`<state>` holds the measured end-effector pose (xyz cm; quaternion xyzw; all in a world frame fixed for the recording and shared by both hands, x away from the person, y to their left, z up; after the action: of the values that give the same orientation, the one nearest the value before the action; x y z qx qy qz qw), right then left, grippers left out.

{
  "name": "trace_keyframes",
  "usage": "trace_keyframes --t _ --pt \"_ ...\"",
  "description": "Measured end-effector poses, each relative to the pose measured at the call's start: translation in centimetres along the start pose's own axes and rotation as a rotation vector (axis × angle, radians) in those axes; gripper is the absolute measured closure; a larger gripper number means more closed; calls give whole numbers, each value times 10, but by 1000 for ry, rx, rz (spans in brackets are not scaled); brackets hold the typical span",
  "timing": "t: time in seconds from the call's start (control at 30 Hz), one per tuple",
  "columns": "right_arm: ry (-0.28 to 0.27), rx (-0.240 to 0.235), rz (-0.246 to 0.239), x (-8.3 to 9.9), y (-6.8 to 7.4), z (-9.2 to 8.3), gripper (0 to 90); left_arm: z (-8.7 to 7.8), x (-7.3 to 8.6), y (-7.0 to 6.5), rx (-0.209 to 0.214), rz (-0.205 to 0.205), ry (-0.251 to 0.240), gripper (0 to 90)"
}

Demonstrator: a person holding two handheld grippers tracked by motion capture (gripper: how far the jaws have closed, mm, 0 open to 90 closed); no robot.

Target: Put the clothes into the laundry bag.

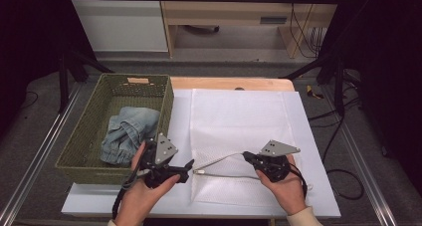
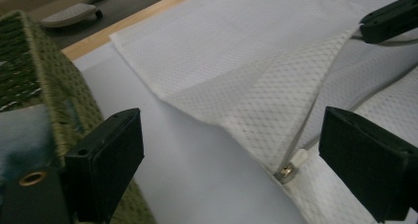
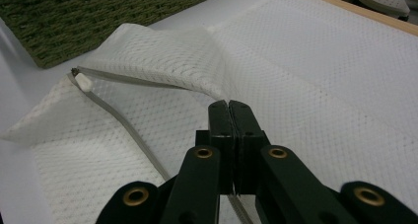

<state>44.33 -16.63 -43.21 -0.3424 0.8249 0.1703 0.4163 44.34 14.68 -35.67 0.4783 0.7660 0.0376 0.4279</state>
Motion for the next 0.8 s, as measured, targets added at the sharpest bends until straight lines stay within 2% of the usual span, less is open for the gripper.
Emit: trace_keyframes --t 0.17,0.33,0.37,0.47,0.57,0.67,0.8 --pt "-17 -8 -2 -7 -1 -1 894 -9 7 25 -32 9 36 96" --pt "-35 -35 -1 -10 -1 -3 894 -14 16 46 -32 -33 58 95" --pt "-36 -36 -6 -10 -1 -3 894 -13 18 49 -21 -38 65 96" --pt "-35 -32 -6 -10 -1 -4 894 -12 23 63 -4 -20 72 96" --pt "-37 -29 -6 -11 -1 -5 894 -12 28 72 -25 -21 93 93" --pt "-38 -38 -8 -9 0 -5 894 -14 32 84 -57 8 129 68" --pt "-10 -31 -22 -3 0 -2 893 -17 37 97 -71 0 145 75"
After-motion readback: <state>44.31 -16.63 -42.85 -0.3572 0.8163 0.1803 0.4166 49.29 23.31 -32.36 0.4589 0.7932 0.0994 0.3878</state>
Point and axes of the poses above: each handheld gripper's, and its own axes: z roughly forward along the jaws, x roughly out of its underside, y roughly to its left, the point moved 3 cm from there along z, roughly forward along the jaws, and after that the axes turned 5 degrees about y, right-handed, at the moved point
